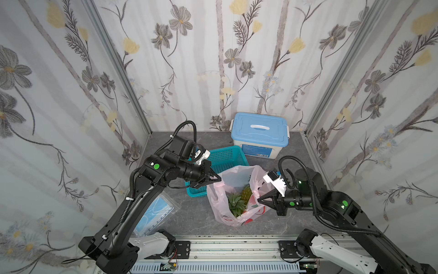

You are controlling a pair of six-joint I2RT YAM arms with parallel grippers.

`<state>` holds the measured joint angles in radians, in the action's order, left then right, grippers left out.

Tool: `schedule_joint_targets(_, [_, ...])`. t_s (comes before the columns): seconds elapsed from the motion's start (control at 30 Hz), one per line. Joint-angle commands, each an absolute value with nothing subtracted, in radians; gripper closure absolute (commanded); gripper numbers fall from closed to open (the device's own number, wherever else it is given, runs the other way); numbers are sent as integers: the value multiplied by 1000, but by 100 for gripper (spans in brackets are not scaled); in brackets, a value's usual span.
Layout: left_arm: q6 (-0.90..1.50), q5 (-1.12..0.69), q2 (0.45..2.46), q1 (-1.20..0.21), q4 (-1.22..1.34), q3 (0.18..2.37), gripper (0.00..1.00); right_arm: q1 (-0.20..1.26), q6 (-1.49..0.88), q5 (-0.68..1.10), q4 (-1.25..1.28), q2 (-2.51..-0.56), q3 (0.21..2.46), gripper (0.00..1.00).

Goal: Place the pineapple into a plastic bag & tie a knot
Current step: Adjust the plastic bag at the center of the board.

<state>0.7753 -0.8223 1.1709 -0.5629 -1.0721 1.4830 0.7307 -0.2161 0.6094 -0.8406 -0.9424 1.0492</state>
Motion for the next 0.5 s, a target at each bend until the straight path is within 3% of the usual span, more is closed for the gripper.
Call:
schedule_joint_targets(0.0, [799, -1016, 1136, -560, -941, 1463, 100, 720, -147, 812, -824, -958, 1157, 100])
schedule_joint_targets(0.1, [866, -1057, 1126, -561, -788, 1482, 100, 670, -171, 817, -654, -931, 1229, 100])
schedule_joint_targets(0.2, [889, -1018, 1130, -557, -681, 1511, 100, 639, -195, 708, -461, -897, 1226, 100])
schedule_joint_targets(0.37, [964, -766, 1131, -537, -514, 1486, 100, 637, -219, 356, -278, -856, 1110, 100])
schedule_joint_targets(0.47, [1050, -677, 1130, -537, -357, 1420, 100, 637, -175, 345, -288, -864, 1105, 100])
